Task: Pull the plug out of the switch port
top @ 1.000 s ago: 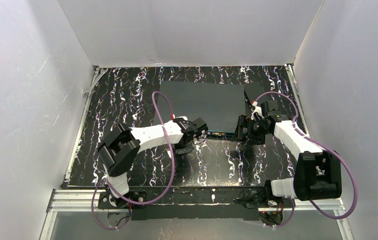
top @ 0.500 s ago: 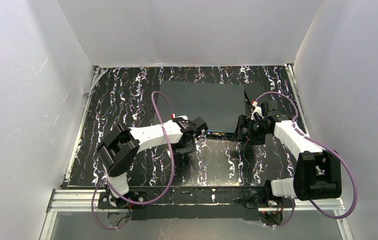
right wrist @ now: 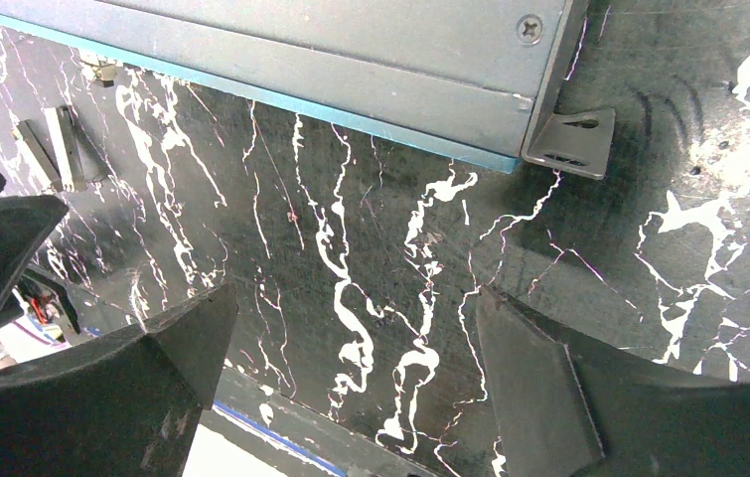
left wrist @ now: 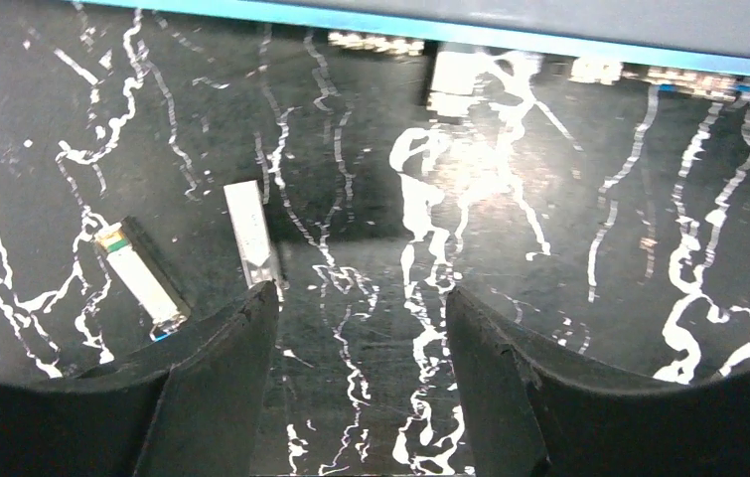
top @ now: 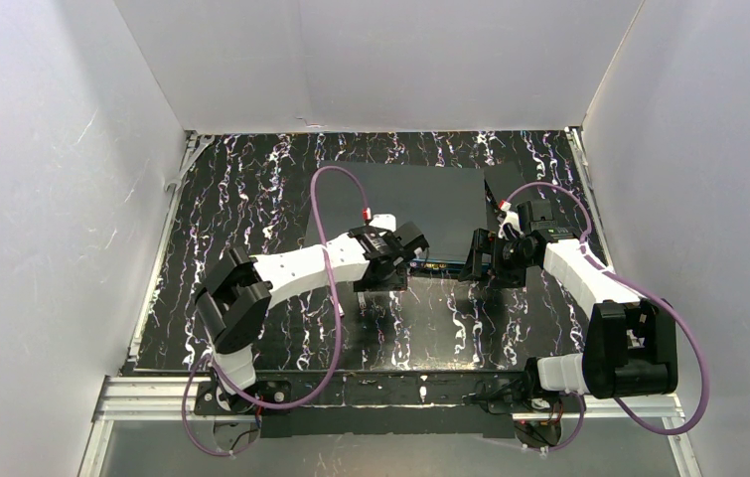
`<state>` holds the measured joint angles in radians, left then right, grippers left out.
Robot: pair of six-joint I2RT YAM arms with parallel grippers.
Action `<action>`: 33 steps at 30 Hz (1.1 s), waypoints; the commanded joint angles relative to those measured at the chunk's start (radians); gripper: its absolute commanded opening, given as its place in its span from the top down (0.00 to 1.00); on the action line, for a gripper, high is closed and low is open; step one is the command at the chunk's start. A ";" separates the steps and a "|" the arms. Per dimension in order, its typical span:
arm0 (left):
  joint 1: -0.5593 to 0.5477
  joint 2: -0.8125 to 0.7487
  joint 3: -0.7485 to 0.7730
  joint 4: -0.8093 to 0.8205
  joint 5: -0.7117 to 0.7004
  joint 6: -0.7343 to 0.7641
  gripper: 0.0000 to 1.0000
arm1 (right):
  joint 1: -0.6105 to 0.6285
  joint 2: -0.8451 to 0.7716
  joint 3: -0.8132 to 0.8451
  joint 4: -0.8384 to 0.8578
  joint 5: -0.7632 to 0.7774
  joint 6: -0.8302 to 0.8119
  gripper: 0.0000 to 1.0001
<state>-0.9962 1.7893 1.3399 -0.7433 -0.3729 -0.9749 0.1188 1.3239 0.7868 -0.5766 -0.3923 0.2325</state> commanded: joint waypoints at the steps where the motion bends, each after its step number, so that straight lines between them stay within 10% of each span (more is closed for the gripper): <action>1: -0.030 -0.005 0.050 0.030 -0.052 0.095 0.39 | -0.004 0.004 -0.004 0.006 -0.008 -0.007 0.01; 33: -0.012 0.098 0.036 0.268 -0.019 0.211 0.48 | -0.004 0.009 -0.006 0.001 -0.001 -0.010 0.01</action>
<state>-1.0233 1.8782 1.3735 -0.4953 -0.3653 -0.7788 0.1188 1.3251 0.7868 -0.5766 -0.3920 0.2321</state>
